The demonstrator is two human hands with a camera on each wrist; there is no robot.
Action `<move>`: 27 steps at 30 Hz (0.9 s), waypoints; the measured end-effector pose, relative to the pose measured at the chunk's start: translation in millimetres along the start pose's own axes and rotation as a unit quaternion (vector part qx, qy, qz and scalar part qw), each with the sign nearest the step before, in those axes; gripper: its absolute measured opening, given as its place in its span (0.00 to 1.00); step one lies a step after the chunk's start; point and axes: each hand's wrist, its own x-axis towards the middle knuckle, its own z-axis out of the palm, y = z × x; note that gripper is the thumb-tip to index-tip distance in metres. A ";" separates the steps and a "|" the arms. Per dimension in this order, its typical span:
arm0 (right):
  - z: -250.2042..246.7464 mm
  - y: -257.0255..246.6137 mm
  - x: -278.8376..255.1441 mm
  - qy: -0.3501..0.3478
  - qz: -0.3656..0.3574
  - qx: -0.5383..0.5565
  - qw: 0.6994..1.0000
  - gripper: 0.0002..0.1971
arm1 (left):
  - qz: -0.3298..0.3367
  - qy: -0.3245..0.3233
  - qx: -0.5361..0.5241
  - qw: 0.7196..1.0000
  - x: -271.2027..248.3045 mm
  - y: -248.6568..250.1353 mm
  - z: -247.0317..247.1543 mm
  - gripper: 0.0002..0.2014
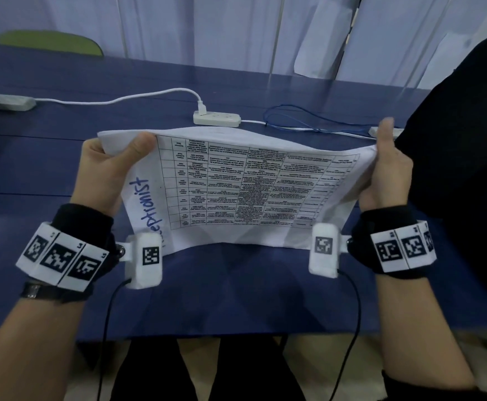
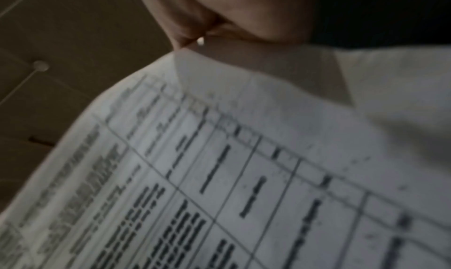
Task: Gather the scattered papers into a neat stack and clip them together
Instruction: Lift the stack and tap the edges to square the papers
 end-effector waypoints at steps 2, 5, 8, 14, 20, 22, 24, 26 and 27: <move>-4.3 -1.8 -4.4 -0.037 0.013 0.025 0.999 0.29 | -0.006 0.004 0.001 1.000 1.1 -1.8 -1.8 0.17; -15.0 14.2 -13.7 -0.137 -0.005 0.044 0.990 0.22 | -0.040 -0.029 -0.022 0.999 0.6 -6.0 -9.9 0.08; -17.8 30.2 -23.5 -0.144 -0.020 -0.007 0.989 0.06 | -0.064 -0.041 -0.002 0.997 -1.8 -14.8 -10.1 0.15; -7.3 12.8 -24.2 -0.108 -0.074 0.046 0.990 0.10 | -0.004 0.020 -0.008 1.000 2.2 0.7 4.6 0.03; -26.1 4.3 -14.3 -0.217 -0.045 -0.087 0.971 0.13 | -0.101 -0.103 0.086 0.986 -9.4 -39.1 -26.9 0.24; -28.8 -8.2 -6.1 -0.247 -0.088 -0.183 0.947 0.20 | -0.127 -0.126 0.112 0.977 -11.5 -50.9 -30.9 0.26; -27.6 -24.3 2.4 -0.284 -0.133 -0.321 0.894 0.23 | -0.126 -0.124 0.118 0.977 -8.2 -50.6 -29.2 0.17; -17.8 -41.6 9.4 -0.328 -0.148 -0.436 0.825 0.18 | -0.101 -0.133 0.152 0.974 0.0 -42.9 -27.8 0.14; -12.7 -47.8 14.0 -0.347 -0.150 -0.480 0.792 0.16 | -0.092 -0.142 0.167 0.971 5.7 -37.9 -27.3 0.14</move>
